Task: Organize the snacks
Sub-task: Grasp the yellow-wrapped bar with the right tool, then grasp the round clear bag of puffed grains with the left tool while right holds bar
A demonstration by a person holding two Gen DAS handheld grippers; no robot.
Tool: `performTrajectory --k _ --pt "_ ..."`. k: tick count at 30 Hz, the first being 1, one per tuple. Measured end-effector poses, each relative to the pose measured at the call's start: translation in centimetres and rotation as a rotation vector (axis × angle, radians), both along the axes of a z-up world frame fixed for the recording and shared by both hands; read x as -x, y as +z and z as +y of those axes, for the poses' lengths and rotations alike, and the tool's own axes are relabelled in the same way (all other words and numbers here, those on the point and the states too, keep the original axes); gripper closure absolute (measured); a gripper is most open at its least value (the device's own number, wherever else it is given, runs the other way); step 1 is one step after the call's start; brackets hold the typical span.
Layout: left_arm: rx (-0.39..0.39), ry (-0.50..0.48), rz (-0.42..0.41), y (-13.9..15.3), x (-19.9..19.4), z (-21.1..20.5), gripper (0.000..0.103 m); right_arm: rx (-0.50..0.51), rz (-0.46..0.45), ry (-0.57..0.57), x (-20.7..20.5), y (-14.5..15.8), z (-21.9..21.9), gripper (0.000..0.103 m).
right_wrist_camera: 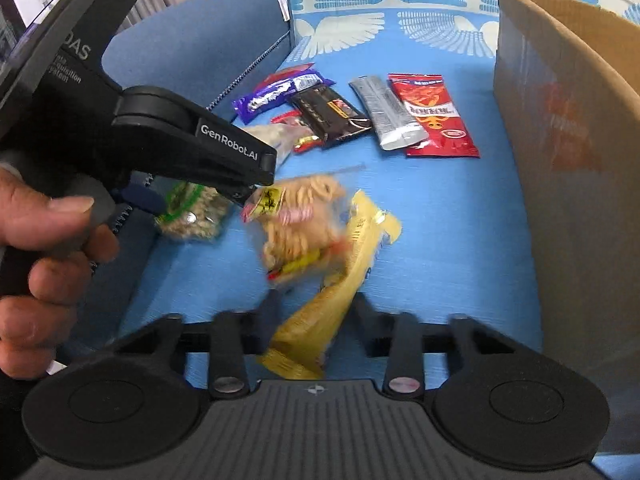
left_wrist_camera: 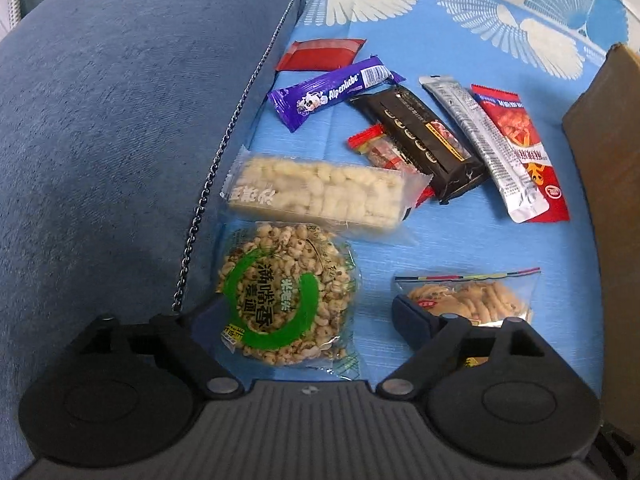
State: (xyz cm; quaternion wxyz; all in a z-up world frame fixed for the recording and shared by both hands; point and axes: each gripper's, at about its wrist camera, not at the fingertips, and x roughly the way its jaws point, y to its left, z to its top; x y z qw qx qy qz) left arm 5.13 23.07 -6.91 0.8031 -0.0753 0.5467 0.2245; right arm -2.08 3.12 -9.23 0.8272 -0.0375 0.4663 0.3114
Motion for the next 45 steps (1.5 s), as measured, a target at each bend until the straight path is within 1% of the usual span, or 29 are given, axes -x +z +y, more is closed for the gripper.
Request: performTrajectory --k 1,2,3,4,6,7,9,10,11,13,14,15,16,17,18,19,20,22,23,24,26,28,30,32,36,41,43,44,45 --pt "-0.004 -0.005 0.000 0.0 0.1 0.0 0.013 0.016 -0.013 0.002 -0.1 -0.2 0.0 0.080" --pt "-0.018 -0.010 0.001 0.1 0.2 0.0 0.018 0.018 -0.017 0.003 -0.1 -0.2 -0.2 0.082" --pt "-0.035 -0.013 0.003 0.2 0.2 -0.1 0.027 0.014 -0.016 0.003 -0.2 -0.1 -0.5 0.085" --pt "-0.055 -0.014 0.004 0.3 0.3 0.0 0.031 0.017 -0.018 0.001 -0.2 -0.1 -0.9 0.088" --pt "-0.043 -0.023 -0.015 0.6 0.7 0.3 0.035 0.031 -0.032 0.000 -0.1 0.3 -1.5 0.089" --pt "-0.036 -0.034 -0.029 0.8 0.9 0.3 0.039 0.039 -0.042 0.003 0.2 0.6 -1.8 0.089" --pt "-0.035 -0.050 -0.067 1.7 1.4 0.2 0.054 0.055 -0.065 0.015 0.8 1.1 -2.4 0.089" --pt "-0.023 -0.053 -0.090 2.3 1.8 0.3 0.055 0.067 -0.081 0.024 1.2 1.5 -2.7 0.089" --pt "0.004 -0.056 -0.107 2.6 2.1 0.5 0.062 0.080 -0.094 0.033 1.6 1.8 -2.9 0.089" --pt "0.085 -0.063 -0.106 2.5 2.7 1.0 0.062 0.112 -0.113 0.064 2.4 2.3 -3.2 0.089" --pt "0.142 -0.069 -0.112 2.4 2.8 1.2 0.062 0.119 -0.113 0.080 2.8 2.5 -3.3 0.089" --pt "0.182 -0.074 -0.125 2.4 2.9 1.1 0.062 0.123 -0.111 0.089 3.1 2.6 -3.5 0.089" --pt "0.199 -0.073 -0.147 2.7 3.1 1.2 0.060 0.131 -0.106 0.097 3.3 2.6 -3.7 0.088" --pt "0.171 -0.059 -0.169 3.2 3.4 1.2 0.051 0.141 -0.097 0.112 3.5 2.5 -3.7 0.088" --pt "0.131 -0.043 -0.176 3.4 3.5 1.2 0.036 0.147 -0.090 0.121 3.6 2.4 -3.8 0.087" --pt "0.105 -0.021 -0.173 3.4 3.6 1.1 0.033 0.150 -0.088 0.120 3.6 2.2 -3.7 0.086" --pt "0.114 -0.003 -0.172 3.3 3.5 1.1 0.033 0.152 -0.088 0.114 3.5 2.0 -3.7 0.084" --pt "0.140 0.056 -0.177 3.2 3.2 1.1 0.025 0.149 -0.085 0.108 3.3 1.7 -3.6 0.070" --pt "0.149 0.092 -0.179 3.1 3.0 1.0 0.020 0.148 -0.085 0.104 3.2 1.6 -3.5 0.068" --pt "0.154 0.124 -0.175 3.1 3.0 1.0 0.017 0.151 -0.082 0.102 3.1 1.4 -3.4 0.066" --pt "0.171 0.214 -0.145 2.4 2.6 1.1 0.016 0.158 -0.071 0.101 3.0 1.0 -3.2 0.065" --pt "0.165 0.302 -0.109 1.5 2.1 1.4 0.012 0.162 -0.057 0.096 2.7 0.6 -3.0 0.065" --pt "0.160 0.354 -0.098 1.1 1.3 1.6 0.005 0.161 -0.057 0.095 2.5 0.3 -3.0 0.064" --pt "0.162 0.386 -0.109 0.9 0.6 1.8 0.001 0.159 -0.062 0.099 2.4 0.2 -2.9 0.062" --pt "0.102 0.414 -0.066 0.3 -0.3 1.6 0.001 0.150 -0.059 0.101 2.2 0.1 -3.1 0.062" --pt "0.034 0.395 -0.007 -0.9 -0.8 1.4 0.002 0.147 -0.059 0.096 2.1 0.2 -3.1 0.062" --pt "0.011 0.392 -0.006 -0.9 -0.5 1.4 0.007 0.149 -0.062 0.096 2.1 0.2 -3.1 0.062" --pt "0.001 0.389 -0.007 -0.8 -0.3 1.3 0.014 0.151 -0.065 0.097 2.2 0.1 -3.1 0.062" --pt "-0.018 0.382 -0.005 -0.5 -0.1 1.3 0.024 0.153 -0.068 0.099 2.3 0.2 -3.1 0.064"
